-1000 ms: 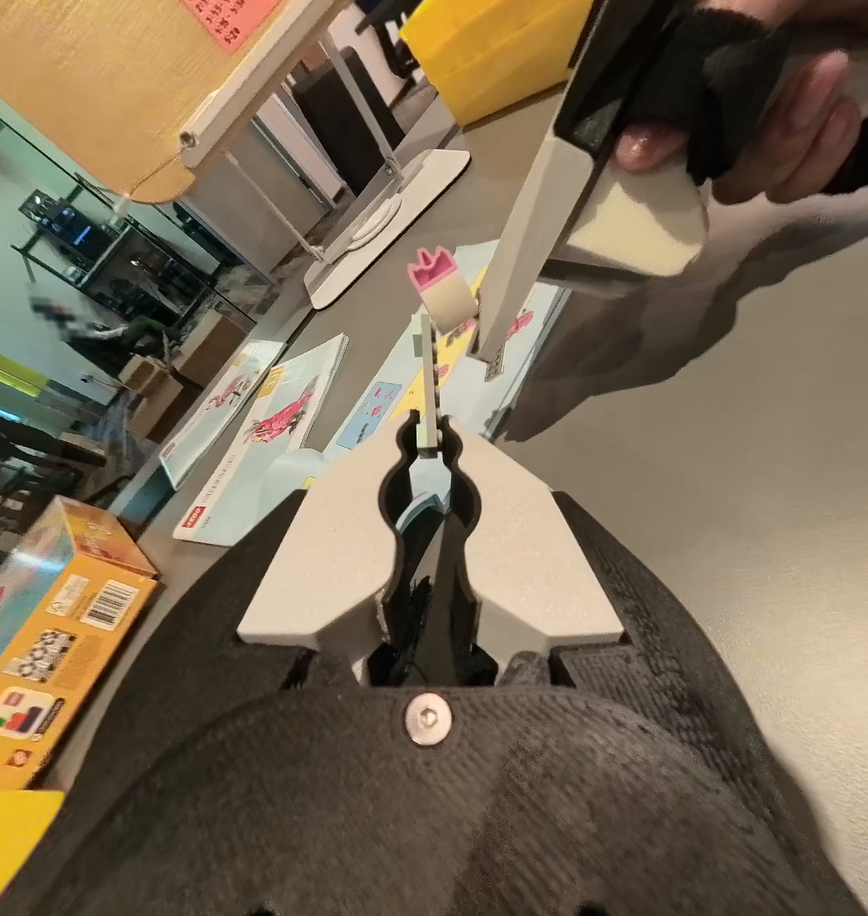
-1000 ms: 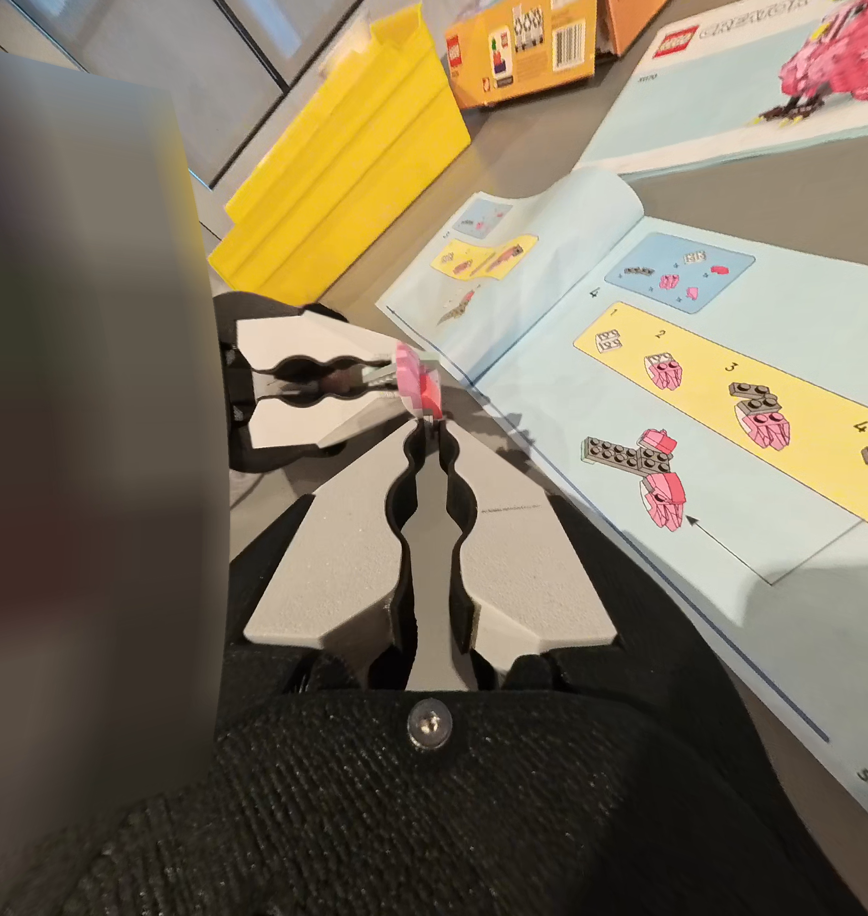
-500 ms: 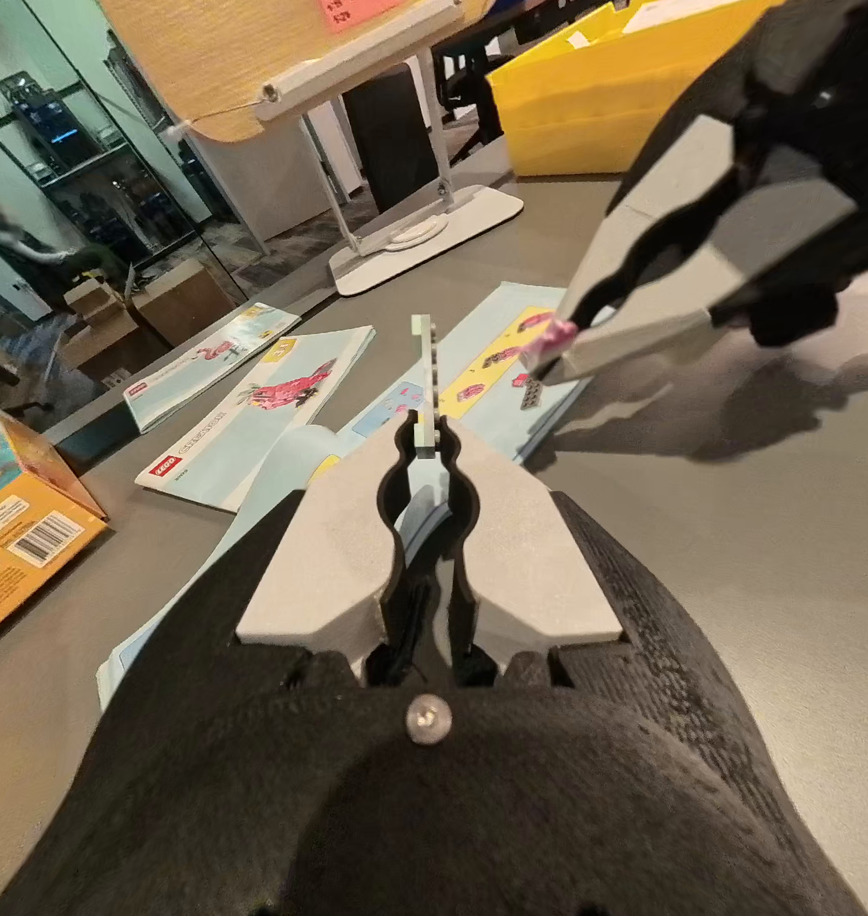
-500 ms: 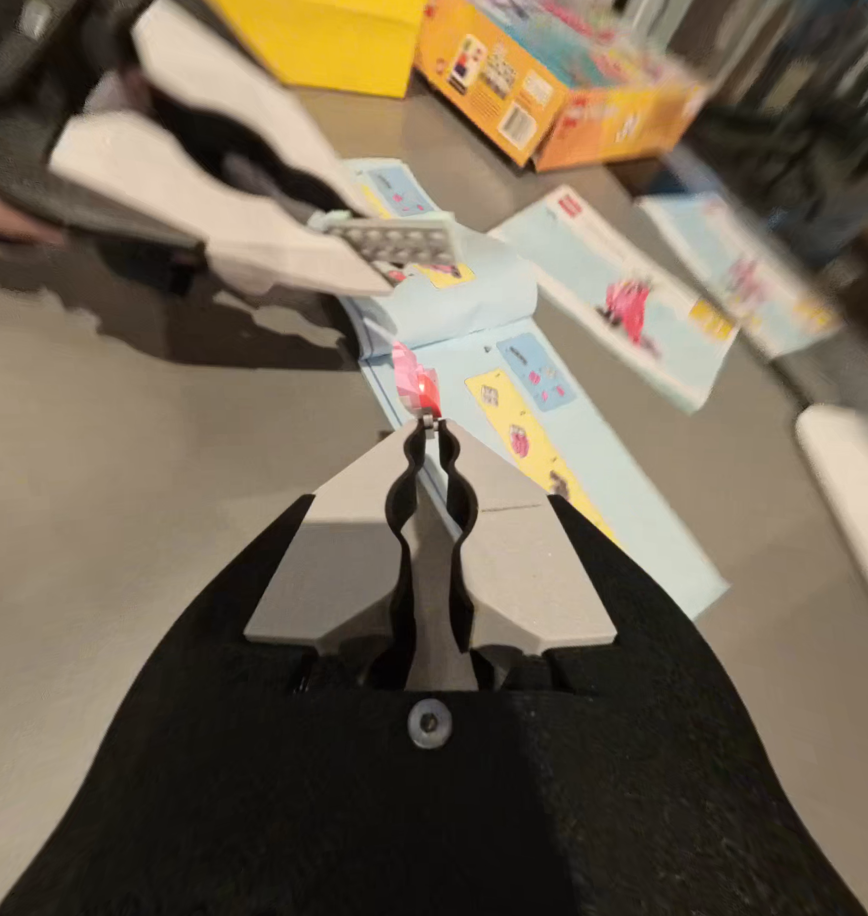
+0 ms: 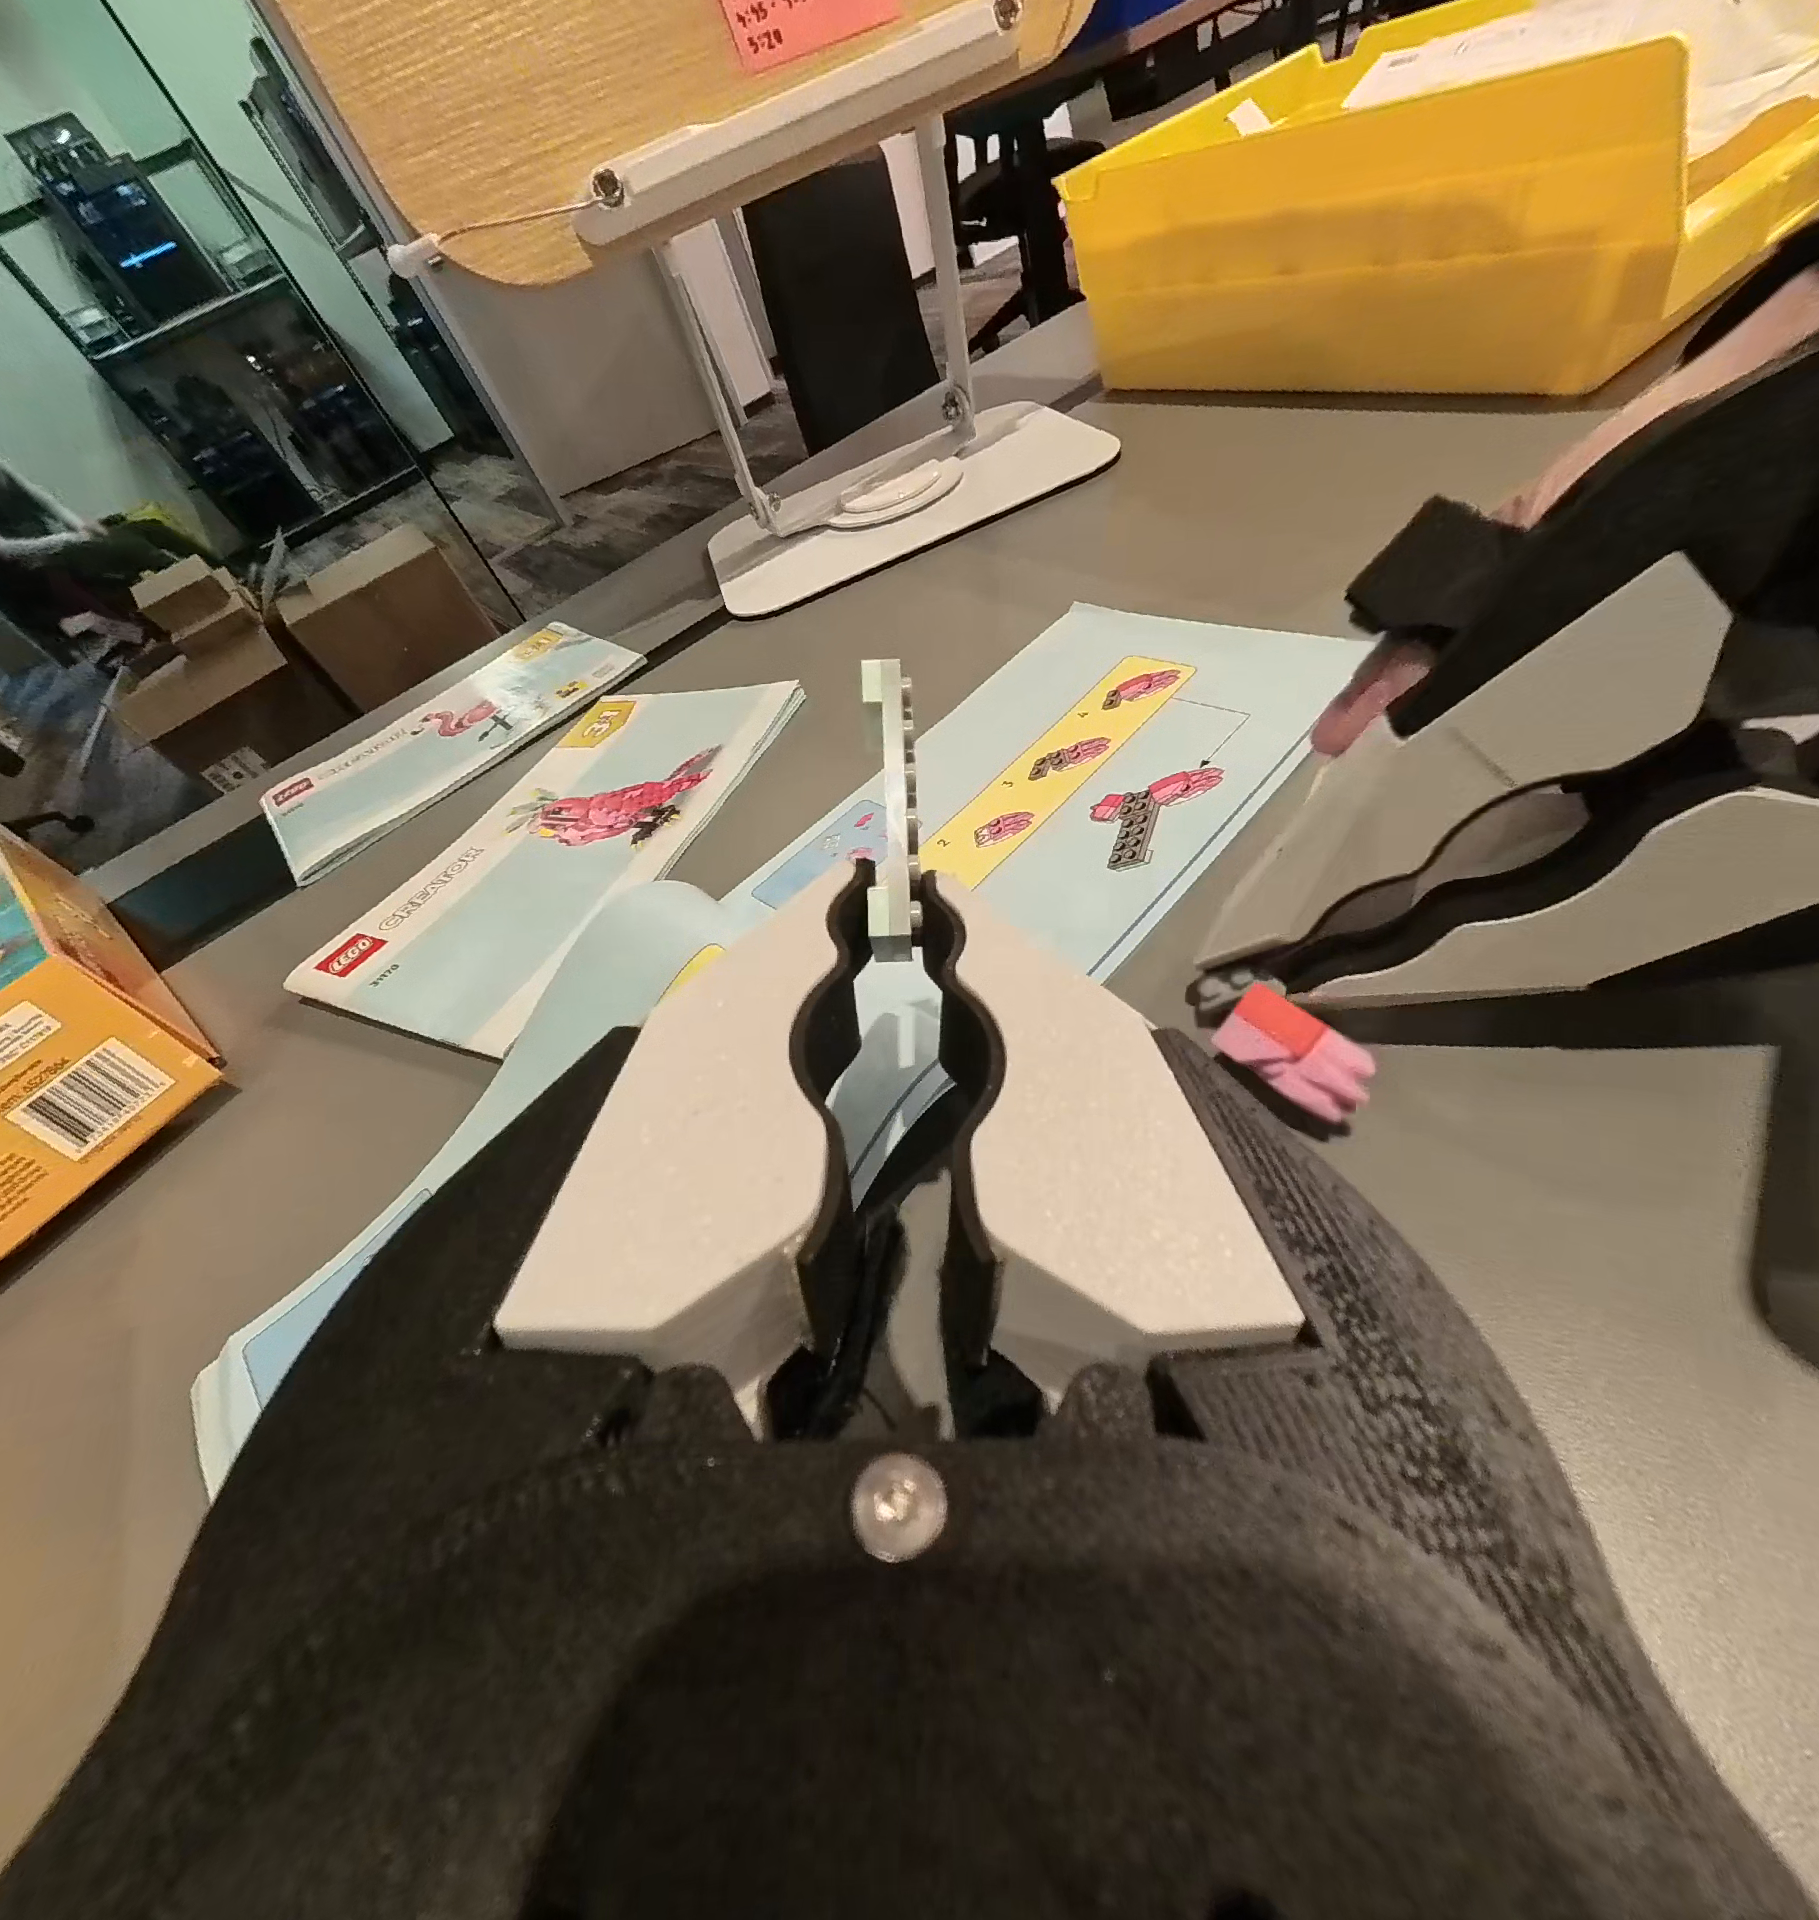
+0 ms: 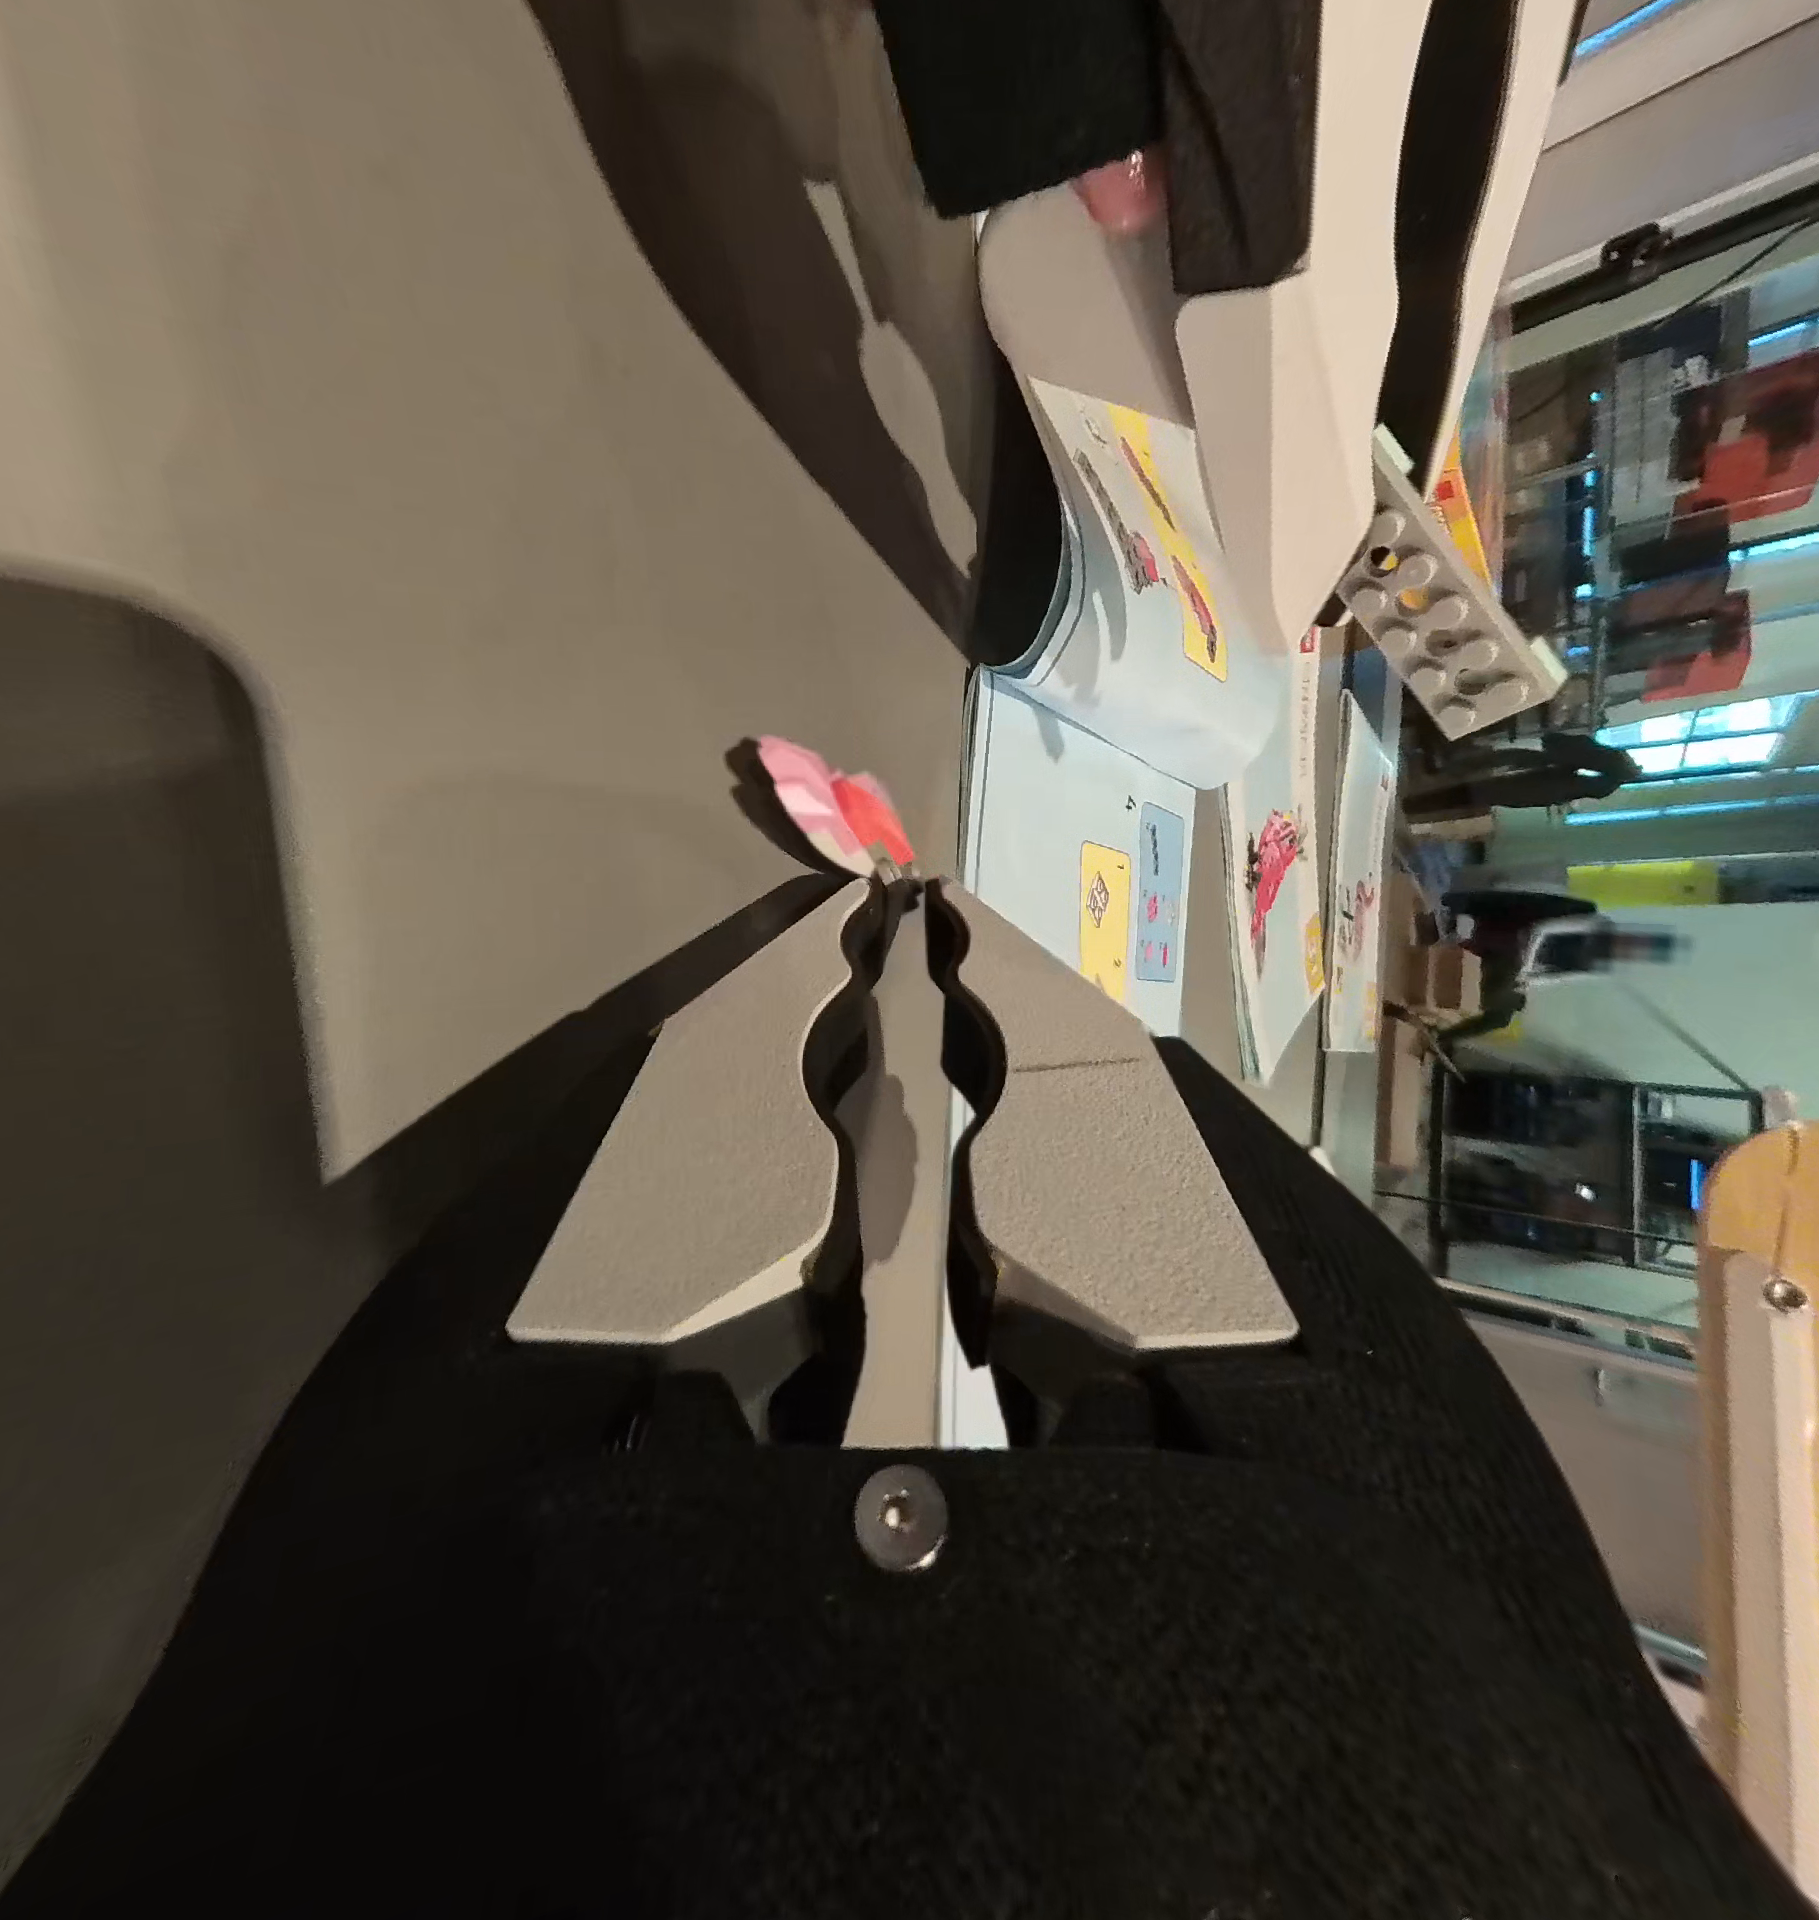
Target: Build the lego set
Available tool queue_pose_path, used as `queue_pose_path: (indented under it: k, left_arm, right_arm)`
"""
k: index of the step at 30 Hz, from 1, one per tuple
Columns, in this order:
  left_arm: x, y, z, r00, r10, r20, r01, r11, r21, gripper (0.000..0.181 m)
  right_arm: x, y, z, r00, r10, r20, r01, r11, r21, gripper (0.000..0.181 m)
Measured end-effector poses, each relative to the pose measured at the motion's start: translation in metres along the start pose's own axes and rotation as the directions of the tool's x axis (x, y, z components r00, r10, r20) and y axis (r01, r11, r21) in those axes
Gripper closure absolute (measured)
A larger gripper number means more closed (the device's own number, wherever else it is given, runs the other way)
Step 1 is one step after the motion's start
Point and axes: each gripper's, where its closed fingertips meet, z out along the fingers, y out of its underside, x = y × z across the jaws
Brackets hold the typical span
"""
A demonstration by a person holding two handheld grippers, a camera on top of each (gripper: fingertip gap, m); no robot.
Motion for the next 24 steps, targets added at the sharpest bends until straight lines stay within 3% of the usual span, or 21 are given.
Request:
queue_pose_path:
  k: [7, 10, 14, 18, 22, 24]
  left_arm:
    - [0.000, 0.000, 0.000, 1.000, -0.006, -0.005, 0.006, 1.000, 0.000, 0.174]
    - [0.000, 0.000, 0.000, 1.000, -0.015, -0.013, 0.015, 1.000, 0.000, 0.174]
    - [0.004, 0.004, -0.002, 0.996, -0.019, -0.084, 0.017, 1.000, -0.027, 0.175]
    - [0.007, 0.011, -0.008, 0.978, -0.112, -0.177, 0.097, 0.991, -0.091, 0.175]
    - [0.007, 0.012, -0.017, 0.924, -0.290, -0.250, 0.262, 0.955, -0.138, 0.174]
    - [0.008, 0.005, -0.023, 0.872, -0.400, -0.282, 0.376, 0.916, -0.136, 0.174]
  right_arm:
    - [0.006, 0.009, -0.008, 0.997, 0.073, 0.009, -0.073, 0.997, -0.018, 0.159]
    - [0.007, 0.018, -0.012, 0.966, 0.253, 0.056, -0.251, 0.967, -0.041, 0.163]
    - [0.003, -0.006, -0.013, 0.769, 0.586, 0.255, -0.611, 0.791, 0.023, 0.166]
    - [-0.008, -0.023, -0.013, 0.576, 0.705, 0.414, -0.765, 0.644, -0.033, 0.144]
    - [-0.015, -0.026, -0.009, 0.495, 0.771, 0.401, -0.802, 0.583, -0.130, 0.121]
    - [-0.019, -0.024, -0.007, 0.509, 0.785, 0.354, -0.790, 0.589, -0.171, 0.122]
